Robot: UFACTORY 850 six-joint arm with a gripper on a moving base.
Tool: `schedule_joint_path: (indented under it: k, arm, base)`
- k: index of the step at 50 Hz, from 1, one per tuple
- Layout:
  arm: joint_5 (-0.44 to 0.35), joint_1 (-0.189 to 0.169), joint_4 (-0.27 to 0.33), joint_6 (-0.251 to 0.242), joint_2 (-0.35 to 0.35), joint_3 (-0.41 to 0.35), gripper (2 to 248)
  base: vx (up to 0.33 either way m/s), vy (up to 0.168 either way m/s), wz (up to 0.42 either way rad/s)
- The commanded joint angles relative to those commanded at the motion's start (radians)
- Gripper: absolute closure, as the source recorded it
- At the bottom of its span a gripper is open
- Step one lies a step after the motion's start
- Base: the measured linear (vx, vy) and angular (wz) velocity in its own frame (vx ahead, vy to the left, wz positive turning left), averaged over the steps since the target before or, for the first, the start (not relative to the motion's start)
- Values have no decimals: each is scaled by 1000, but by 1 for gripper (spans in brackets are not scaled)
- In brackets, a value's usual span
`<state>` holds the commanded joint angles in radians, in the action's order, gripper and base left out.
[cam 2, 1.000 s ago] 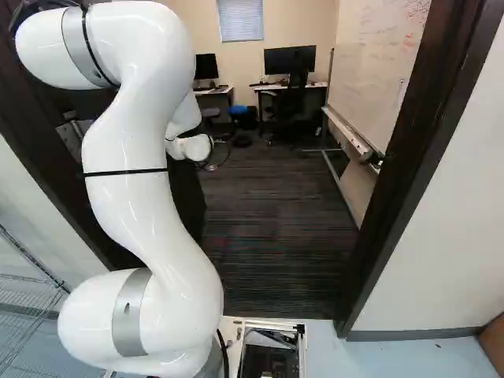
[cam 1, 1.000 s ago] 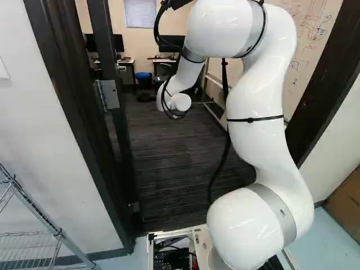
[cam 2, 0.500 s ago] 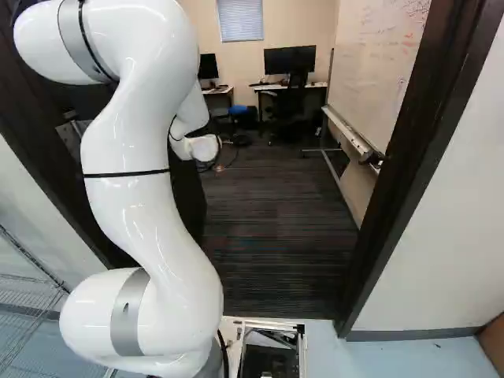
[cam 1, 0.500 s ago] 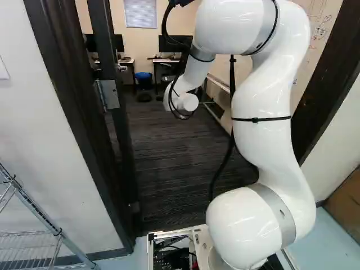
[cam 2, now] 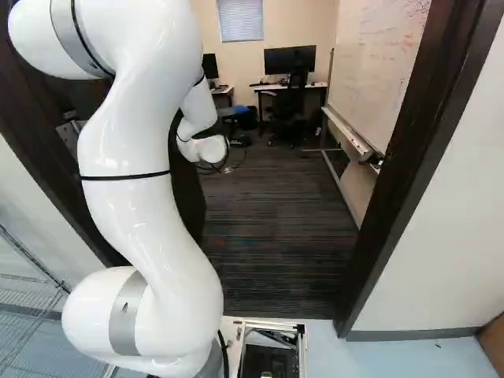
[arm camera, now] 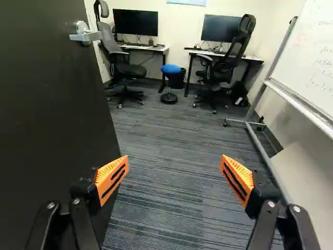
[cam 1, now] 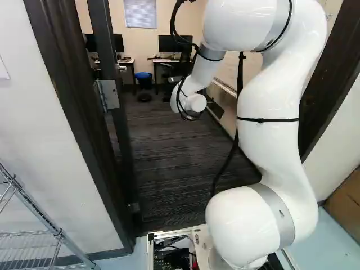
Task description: Open the door and move inside
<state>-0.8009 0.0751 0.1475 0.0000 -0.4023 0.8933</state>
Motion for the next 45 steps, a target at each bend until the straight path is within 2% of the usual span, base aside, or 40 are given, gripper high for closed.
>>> schedule_joint_path:
  k: [17, 45]
  arm:
    - [0, -46, 42, 0, 27, -34, 3]
    - [0, -123, 46, 0, 103, -126, 3]
  base:
    - [0, 0, 0]
    - [0, 0, 0]
